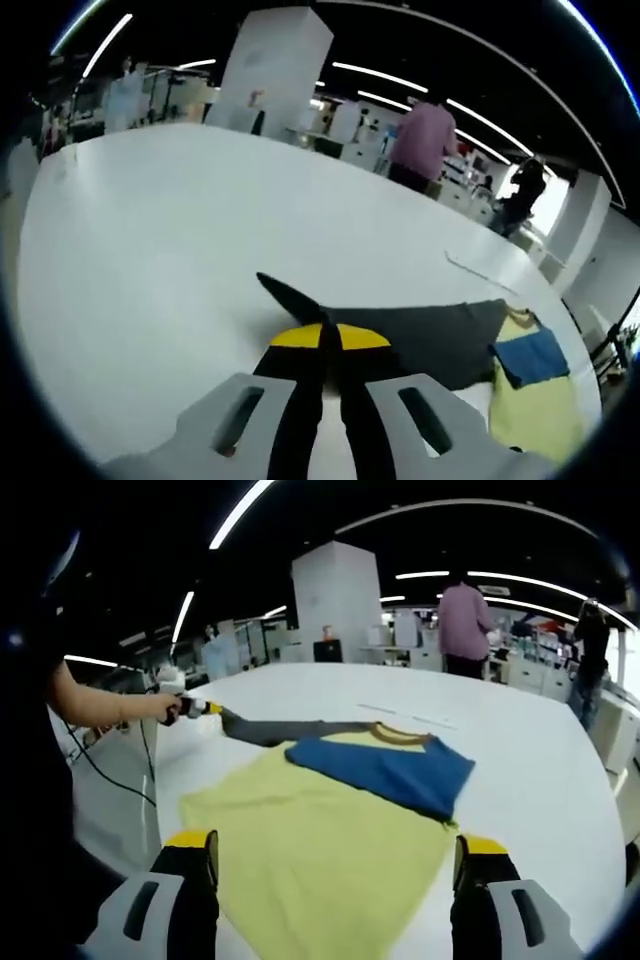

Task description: Fold the garment on the visible template until the final outline fits inside the template.

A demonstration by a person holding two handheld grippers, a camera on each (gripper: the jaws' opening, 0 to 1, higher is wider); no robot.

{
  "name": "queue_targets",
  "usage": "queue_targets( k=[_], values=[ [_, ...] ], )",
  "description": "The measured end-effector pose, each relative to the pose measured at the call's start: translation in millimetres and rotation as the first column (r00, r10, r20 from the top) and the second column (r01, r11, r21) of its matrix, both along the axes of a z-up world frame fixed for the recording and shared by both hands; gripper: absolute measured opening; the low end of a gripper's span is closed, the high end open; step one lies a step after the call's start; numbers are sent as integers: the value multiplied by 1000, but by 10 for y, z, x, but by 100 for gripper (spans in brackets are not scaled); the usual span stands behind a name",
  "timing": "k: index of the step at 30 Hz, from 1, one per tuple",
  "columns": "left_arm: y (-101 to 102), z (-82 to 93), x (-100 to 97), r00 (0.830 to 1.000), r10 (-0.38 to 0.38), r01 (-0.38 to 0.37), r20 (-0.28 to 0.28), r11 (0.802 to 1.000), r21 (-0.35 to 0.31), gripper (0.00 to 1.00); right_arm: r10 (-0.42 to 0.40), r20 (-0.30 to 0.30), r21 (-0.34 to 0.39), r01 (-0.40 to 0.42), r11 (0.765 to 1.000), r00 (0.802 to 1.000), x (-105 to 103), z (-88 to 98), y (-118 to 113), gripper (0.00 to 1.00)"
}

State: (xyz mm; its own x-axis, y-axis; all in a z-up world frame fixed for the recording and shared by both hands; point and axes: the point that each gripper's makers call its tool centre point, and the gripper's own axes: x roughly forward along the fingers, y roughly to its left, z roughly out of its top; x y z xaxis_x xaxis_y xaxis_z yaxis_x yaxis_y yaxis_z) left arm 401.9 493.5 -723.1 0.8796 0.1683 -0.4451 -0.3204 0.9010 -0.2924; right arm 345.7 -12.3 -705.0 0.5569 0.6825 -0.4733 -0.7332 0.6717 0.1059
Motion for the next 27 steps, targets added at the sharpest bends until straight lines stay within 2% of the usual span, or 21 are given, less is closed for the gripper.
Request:
queue_targets(
  k=[8,16,27],
  values=[
    [-163,120,90,998,-44,44,35,999,-7,1,3,-1,3,-3,1000,1000,-6,-18,16,98],
    [-311,213,164,994,-93,93,49,996,12,1,9,2,7,-9,1000,1000,-22,-24,29,98],
    [-609,380,319,979,-178,178,96,984,9,1,10,-1,15,-10,1000,1000,-37,-40,47,98]
  ],
)
